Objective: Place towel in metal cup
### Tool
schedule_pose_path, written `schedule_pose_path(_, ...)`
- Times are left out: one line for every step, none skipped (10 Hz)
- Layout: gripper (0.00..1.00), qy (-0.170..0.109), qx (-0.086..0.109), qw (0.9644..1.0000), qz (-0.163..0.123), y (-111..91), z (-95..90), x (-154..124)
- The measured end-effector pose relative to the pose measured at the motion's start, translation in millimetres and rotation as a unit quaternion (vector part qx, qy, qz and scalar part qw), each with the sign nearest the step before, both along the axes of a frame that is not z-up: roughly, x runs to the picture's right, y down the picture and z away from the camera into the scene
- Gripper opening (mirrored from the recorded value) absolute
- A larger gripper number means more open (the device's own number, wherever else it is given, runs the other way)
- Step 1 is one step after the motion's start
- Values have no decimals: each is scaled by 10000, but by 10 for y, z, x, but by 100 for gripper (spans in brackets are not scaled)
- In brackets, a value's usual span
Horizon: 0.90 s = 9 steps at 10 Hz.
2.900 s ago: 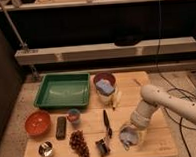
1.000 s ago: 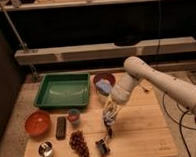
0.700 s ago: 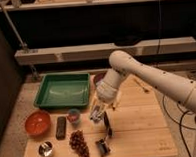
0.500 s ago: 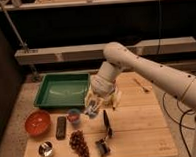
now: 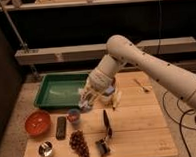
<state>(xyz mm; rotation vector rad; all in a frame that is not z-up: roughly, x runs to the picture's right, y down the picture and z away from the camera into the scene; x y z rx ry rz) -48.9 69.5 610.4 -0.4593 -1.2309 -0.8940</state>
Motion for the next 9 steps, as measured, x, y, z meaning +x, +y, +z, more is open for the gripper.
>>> schedule_pose_path(0,1,0,10000,1,0,0,2)
schedule_pose_path(0,0,-2,10000,0,1,1,1)
schedule_pose_path(0,-1,0,10000,0,0,0,-1)
schedule_pose_path(0,-35,2,10000,5,3,-1,-6)
schedule_pose_path(0,-200,40,9998,-1,17,4,-31)
schedule_pose_path(0,-418,88,9991,-32,40,-5,-111)
schedule_pose_path(0,-683,144,9975,-56,80,-3,-255)
schedule_pose_path(0,-957,213,9951,-102,120,-17,-460)
schedule_pose_path(0,-1186,271,9924,-161,157,-28,-671)
